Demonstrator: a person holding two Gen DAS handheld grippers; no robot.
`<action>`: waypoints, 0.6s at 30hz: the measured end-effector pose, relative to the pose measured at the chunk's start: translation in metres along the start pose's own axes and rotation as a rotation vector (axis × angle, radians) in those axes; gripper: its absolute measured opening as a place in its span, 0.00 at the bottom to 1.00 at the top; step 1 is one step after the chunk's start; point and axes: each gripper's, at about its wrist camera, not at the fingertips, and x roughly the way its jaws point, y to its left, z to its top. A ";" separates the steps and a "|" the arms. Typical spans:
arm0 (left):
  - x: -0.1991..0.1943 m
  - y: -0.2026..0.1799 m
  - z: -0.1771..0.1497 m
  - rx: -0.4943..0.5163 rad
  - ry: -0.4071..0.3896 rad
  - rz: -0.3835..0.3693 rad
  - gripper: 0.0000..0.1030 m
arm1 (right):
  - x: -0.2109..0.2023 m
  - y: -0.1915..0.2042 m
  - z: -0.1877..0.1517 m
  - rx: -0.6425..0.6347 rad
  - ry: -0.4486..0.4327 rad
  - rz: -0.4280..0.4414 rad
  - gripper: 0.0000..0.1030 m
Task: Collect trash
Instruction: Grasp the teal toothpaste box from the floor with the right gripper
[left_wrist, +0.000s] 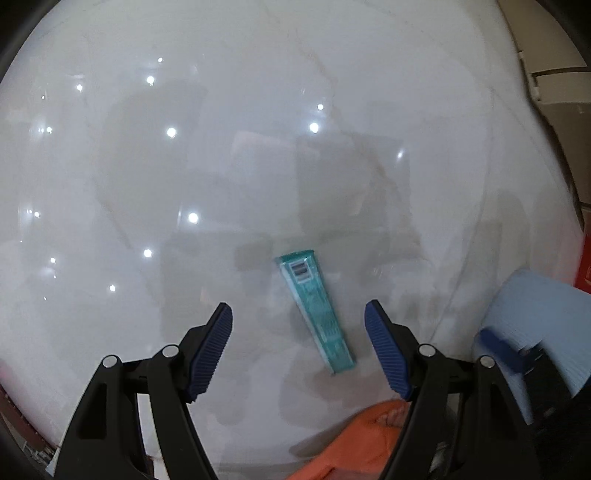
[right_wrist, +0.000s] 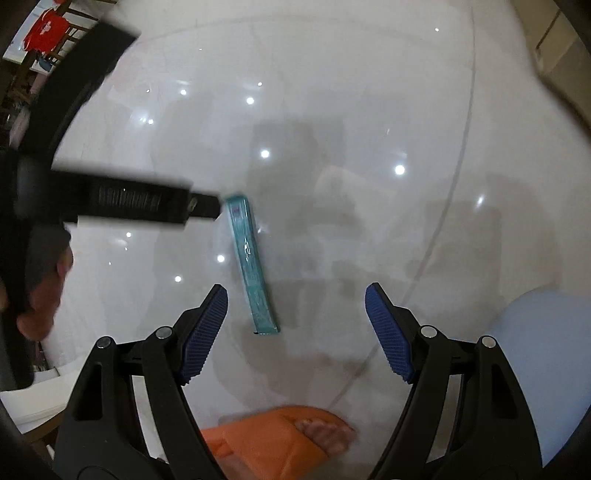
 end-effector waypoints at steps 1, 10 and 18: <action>0.007 -0.001 0.001 0.001 0.001 0.015 0.71 | 0.010 0.000 -0.004 0.006 0.004 0.007 0.74; 0.035 0.006 -0.004 0.048 -0.042 0.045 0.63 | 0.068 0.005 -0.025 0.068 0.021 0.067 0.74; 0.016 -0.015 -0.005 0.522 -0.149 0.130 0.64 | 0.082 -0.012 -0.038 0.401 0.091 0.201 0.75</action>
